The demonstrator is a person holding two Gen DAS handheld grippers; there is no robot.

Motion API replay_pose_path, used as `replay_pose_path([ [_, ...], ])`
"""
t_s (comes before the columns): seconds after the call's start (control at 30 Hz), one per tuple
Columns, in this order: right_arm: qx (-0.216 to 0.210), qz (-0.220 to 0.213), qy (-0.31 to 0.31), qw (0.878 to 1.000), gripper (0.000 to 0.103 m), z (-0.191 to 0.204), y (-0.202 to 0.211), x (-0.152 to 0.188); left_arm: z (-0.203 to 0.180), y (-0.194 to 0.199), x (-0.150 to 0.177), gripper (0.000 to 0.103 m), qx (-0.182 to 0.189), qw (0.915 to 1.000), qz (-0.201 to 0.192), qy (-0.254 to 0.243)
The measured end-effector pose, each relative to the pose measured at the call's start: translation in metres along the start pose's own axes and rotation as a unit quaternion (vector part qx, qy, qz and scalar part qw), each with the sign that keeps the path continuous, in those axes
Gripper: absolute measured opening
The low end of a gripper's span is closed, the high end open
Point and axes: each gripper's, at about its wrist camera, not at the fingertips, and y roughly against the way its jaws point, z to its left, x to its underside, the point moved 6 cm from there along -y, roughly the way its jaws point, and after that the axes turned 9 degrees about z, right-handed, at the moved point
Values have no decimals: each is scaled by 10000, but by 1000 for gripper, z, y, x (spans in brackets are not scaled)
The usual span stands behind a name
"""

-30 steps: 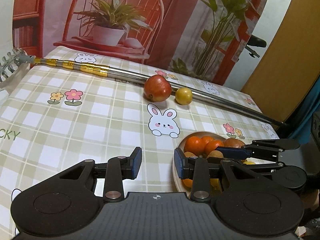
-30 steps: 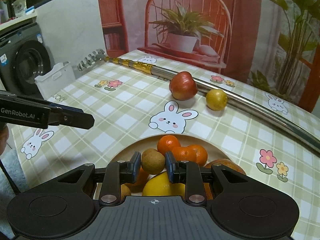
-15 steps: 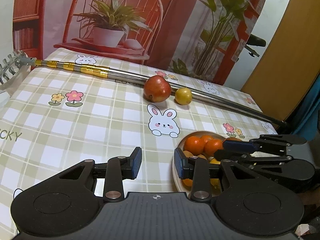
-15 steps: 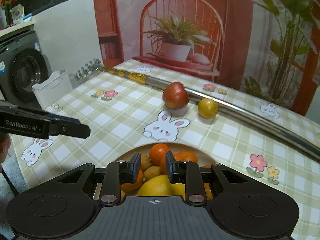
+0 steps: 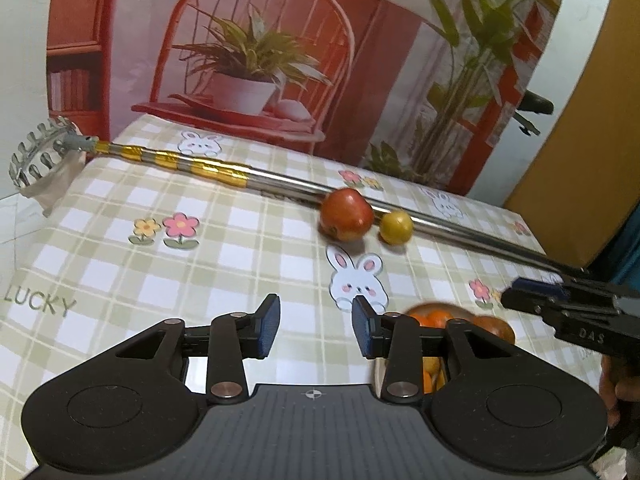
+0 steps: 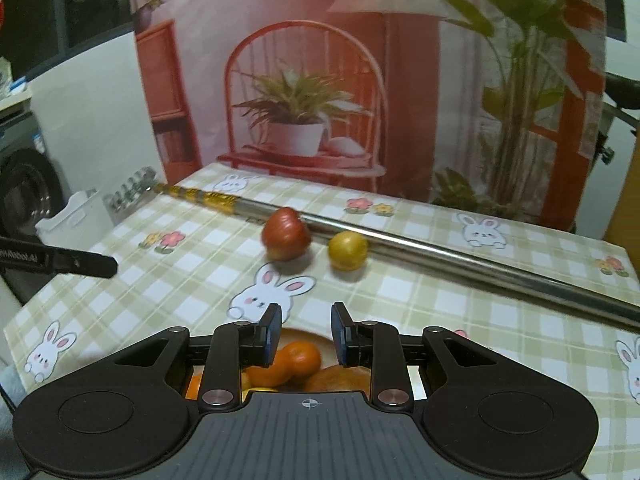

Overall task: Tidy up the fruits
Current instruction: 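Move both grippers toward the red apple and yellow round fruit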

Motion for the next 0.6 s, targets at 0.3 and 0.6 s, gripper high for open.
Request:
replay_pose_path([
  [0.3,161,-195,-223,9994,25,-28,-1,-15,-7,-17,-55,57,-265,9996,-65,-1],
  [0.6,139,-233,-505,9984,25,-57,-8,-17,-31,-71,-90,59,-66,9998,185,58],
])
